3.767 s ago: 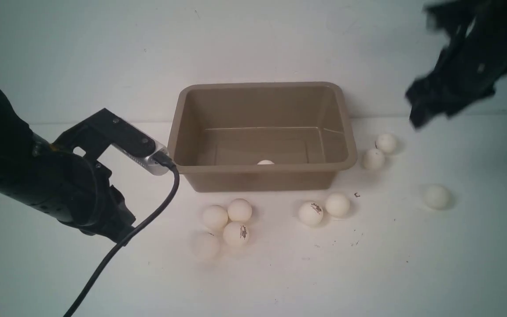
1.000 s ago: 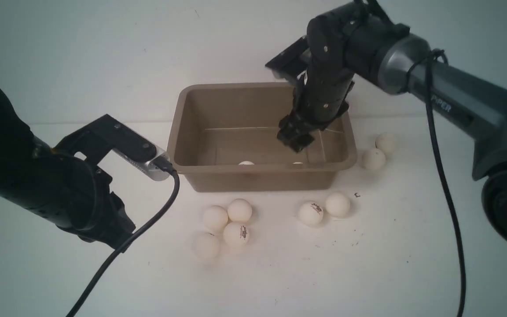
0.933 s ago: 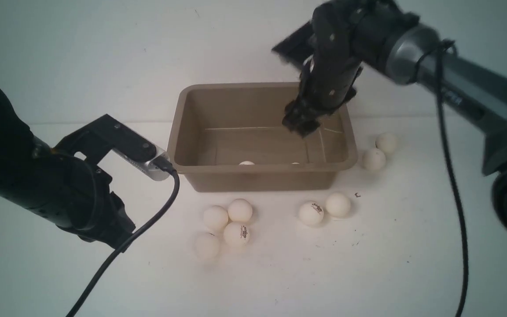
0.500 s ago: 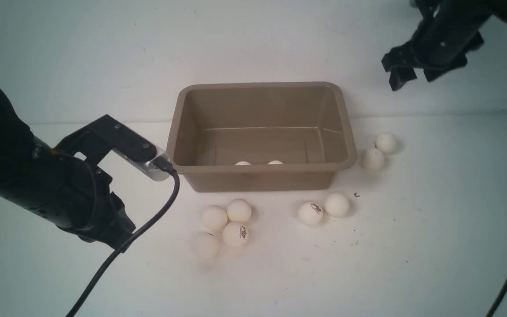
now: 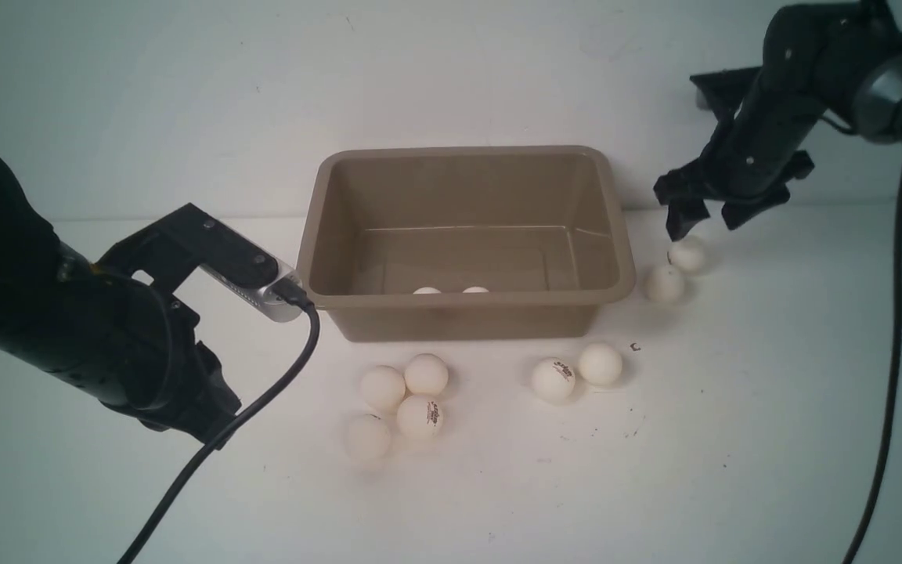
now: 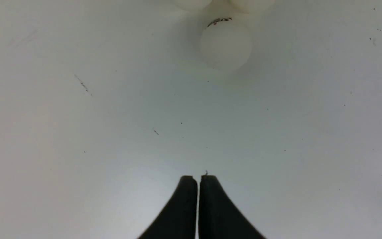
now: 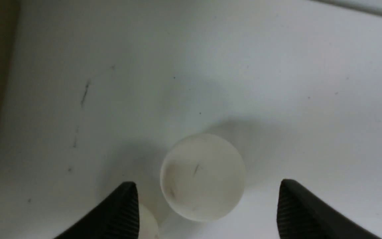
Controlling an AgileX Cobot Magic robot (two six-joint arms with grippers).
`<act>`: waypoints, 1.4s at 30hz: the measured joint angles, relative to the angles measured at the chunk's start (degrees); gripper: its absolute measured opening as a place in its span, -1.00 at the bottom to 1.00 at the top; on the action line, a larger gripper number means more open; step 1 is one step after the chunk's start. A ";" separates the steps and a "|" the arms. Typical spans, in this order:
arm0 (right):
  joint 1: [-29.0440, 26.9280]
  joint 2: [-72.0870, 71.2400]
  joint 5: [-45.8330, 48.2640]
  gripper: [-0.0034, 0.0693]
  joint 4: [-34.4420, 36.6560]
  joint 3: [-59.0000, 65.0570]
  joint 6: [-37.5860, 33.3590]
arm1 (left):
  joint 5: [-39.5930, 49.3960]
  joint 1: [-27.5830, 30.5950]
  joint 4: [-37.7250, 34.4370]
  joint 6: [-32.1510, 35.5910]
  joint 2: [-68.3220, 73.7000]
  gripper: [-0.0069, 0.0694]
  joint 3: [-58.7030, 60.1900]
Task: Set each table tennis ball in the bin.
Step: Use the right arm to clamp the table tennis ball closest to it, then use the right arm to put the table tennis ball into the box
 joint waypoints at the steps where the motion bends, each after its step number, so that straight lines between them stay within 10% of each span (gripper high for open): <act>1: 0.00 0.43 -0.06 0.47 0.00 0.08 0.00 | 0.00 0.00 0.00 0.00 0.00 -0.84 0.00; 13: 0.00 3.11 -0.67 0.08 0.88 0.07 0.00 | 0.00 0.00 0.00 0.00 0.00 -0.84 0.00; 27: 0.14 -0.68 -0.19 0.08 3.45 -7.78 -3.35 | 0.00 0.00 0.00 0.00 0.00 -0.84 0.00; 42: 17.04 -3.00 0.25 0.08 5.68 -9.41 -11.45 | 0.00 0.00 0.00 0.00 0.00 -0.84 0.00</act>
